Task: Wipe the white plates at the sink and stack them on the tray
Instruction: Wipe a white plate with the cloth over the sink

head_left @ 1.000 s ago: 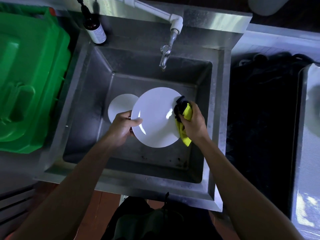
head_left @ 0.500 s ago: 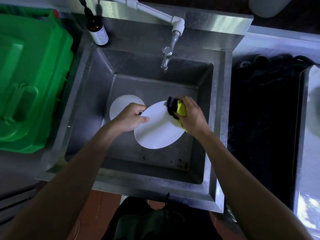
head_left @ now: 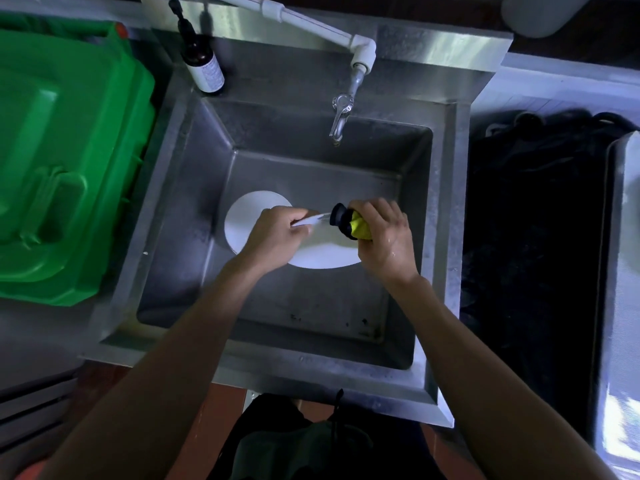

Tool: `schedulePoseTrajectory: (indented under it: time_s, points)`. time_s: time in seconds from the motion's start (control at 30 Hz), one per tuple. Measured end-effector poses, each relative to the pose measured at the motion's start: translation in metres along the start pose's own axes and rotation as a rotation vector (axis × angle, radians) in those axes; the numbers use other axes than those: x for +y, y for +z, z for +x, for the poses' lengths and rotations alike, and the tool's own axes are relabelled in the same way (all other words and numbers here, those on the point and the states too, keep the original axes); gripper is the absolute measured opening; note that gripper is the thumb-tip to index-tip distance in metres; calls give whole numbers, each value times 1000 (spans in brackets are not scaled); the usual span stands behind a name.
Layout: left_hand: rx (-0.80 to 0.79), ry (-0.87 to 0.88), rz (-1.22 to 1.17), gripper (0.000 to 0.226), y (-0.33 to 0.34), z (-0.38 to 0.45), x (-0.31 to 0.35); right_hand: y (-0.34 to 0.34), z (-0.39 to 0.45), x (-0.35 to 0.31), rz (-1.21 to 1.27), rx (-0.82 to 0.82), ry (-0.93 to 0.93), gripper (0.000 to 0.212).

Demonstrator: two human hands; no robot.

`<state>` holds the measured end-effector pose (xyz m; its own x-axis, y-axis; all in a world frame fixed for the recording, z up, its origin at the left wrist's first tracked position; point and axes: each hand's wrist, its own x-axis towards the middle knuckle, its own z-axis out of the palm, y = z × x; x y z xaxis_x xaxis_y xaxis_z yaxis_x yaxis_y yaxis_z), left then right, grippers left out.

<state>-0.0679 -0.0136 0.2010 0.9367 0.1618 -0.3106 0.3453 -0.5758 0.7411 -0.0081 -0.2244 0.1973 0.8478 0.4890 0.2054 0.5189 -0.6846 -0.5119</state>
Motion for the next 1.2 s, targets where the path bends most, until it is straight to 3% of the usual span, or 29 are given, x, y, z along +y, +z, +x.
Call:
schedulePoseTrajectory:
  time_s: [0.1, 0.17, 0.2, 0.27, 0.3, 0.33, 0.4, 0.57, 0.67, 0.9, 1.03, 1.2]
  points:
    - [207, -39, -159, 29, 8, -19, -6, -2, -5, 3, -10, 91, 4, 51]
    - [425, -291, -374, 23, 14, -32, -16, -4, -7, 4, -12, 150, 24, 48]
    - [446, -493, -566, 18, 15, -36, -19, -4, -8, 4, -14, 172, 32, 46]
    - [236, -821, -1020, 38, 17, -40, -19, -4, -8, 4, -24, 198, 31, 44]
    - [107, -864, -1176, 54, 16, -39, -15, -3, -8, 4, -31, 207, 19, 44]
    - [14, -857, -1272, 66, 14, -35, -10, -3, -9, 3, -36, 210, 1, 44]
    - [-6, -843, -1368, 73, 10, -24, 5, -3, -9, -1, -39, 212, -42, 43]
    - [155, -842, -1484, 30, 8, -6, 31, 0, -14, -3, -36, 232, -82, 50]
    - [228, -817, -1578, 19, 6, -3, 31, -1, -20, 2, -38, 137, -113, 57]
    - [364, -586, -1503, 30, 16, -11, 22, -3, -28, -2, 43, -103, -105, 63]
    - [314, -474, -1424, 37, 10, -15, 12, -7, -21, -16, 233, -179, 50, 70]
    - [242, -465, -1322, 30, 12, -18, 10, -7, 2, -40, 398, -145, 209, 68]
